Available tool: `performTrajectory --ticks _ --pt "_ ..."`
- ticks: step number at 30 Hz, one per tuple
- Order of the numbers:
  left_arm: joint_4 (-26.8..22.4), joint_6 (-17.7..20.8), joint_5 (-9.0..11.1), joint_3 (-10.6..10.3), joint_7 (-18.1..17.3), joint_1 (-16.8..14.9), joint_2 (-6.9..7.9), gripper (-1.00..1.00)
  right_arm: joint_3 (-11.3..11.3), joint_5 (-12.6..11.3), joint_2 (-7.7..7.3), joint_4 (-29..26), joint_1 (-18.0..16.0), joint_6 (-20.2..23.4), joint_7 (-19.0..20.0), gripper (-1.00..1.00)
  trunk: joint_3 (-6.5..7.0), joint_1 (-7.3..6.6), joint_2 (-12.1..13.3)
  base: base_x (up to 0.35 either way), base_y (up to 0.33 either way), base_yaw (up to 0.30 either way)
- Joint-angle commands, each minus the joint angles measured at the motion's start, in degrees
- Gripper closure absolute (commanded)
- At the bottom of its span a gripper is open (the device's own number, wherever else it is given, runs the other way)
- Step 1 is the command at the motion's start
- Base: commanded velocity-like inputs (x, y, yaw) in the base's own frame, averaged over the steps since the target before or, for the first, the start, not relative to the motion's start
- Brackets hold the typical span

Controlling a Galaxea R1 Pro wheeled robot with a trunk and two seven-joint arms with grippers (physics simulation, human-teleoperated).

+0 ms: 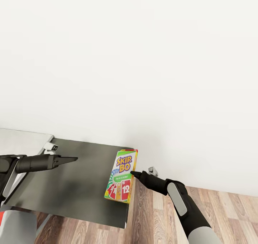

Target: Put all the toys in the child's room - the three board games (two on the bed and one on the table), the two jigsaw puzzles on the table, and the tennis ball on the table - inside the toy box on the table in the child's room.

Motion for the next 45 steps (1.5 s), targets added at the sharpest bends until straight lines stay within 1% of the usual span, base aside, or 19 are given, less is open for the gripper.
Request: performTrajectory --ticks 1,12,16,18,21,26,30,32,35,38,45 --pt "0.0 0.6 0.0 0.0 -0.2 0.0 0.08 -1.0 0.0 -0.1 0.03 0.0 0.0 0.3 0.0 1.0 -0.09 0.03 -0.1 0.0 0.0 0.0" --pt "0.1 0.6 -0.1 0.0 -0.2 -0.1 0.1 -1.0 -0.3 -0.2 -0.42 0.0 0.0 0.2 0.6 1.0 -0.09 0.03 -0.1 0.0 0.0 0.0" --pt "0.1 0.6 -0.1 0.0 -0.2 -0.1 0.09 -1.0 -0.4 -0.3 -0.61 0.0 0.1 0.1 3.3 1.0 -0.09 0.03 -0.1 0.0 0.0 0.0" --pt "0.1 0.6 -0.1 0.0 -0.2 -0.1 0.09 -1.0 -0.4 -0.3 -0.69 0.0 0.1 0.1 5.9 1.0 -0.09 0.03 -0.1 0.0 0.0 0.0" --pt "0.1 0.6 -0.2 -0.1 -0.2 -0.1 0.09 -1.0 -0.5 -0.3 -0.83 0.0 0.1 0.1 8.3 1.0 -0.09 0.03 -0.1 0.0 0.0 0.0" --pt "0.1 0.6 -0.2 -0.1 -0.2 -0.1 0.09 -1.0 -0.5 -0.3 -0.97 0.0 0.3 -0.2 9.7 1.0 -0.09 0.03 -0.1 0.0 0.0 0.0" --pt "0.1 0.6 -0.2 -0.3 -0.2 -0.1 0.09 -1.0 -0.4 -0.3 -1.04 0.0 0.5 -2.1 10.9 1.0 -0.09 0.03 -0.1 0.0 0.0 0.0" --pt "0.1 0.6 -0.2 -0.3 -0.2 -0.1 0.09 -1.0 -0.4 -0.3 -1.07 0.0 0.7 -3.5 12.9 1.0 -0.09 0.03 -0.1 0.0 0.0 0.0" --pt "0.1 0.6 -0.2 -0.3 -0.2 -0.1 0.09 -1.0 -0.3 -0.2 -1.09 0.0 0.7 -4.3 15.2 1.0 -0.09 0.03 -0.1 -0.066 0.0 0.0" --pt "0.1 0.6 -0.3 -0.4 -0.2 -0.1 0.04 -1.0 -0.3 -0.2 -1.09 0.0 0.8 -4.5 16.1 1.0 -0.09 0.03 -0.1 -0.221 0.0 0.0" --pt "0.1 0.6 -0.4 -0.4 -0.2 -0.1 -0.01 -1.0 -0.2 -0.2 -1.09 0.0 0.8 -4.7 16.5 1.0 -0.09 0.03 -0.1 -0.171 0.0 0.0"
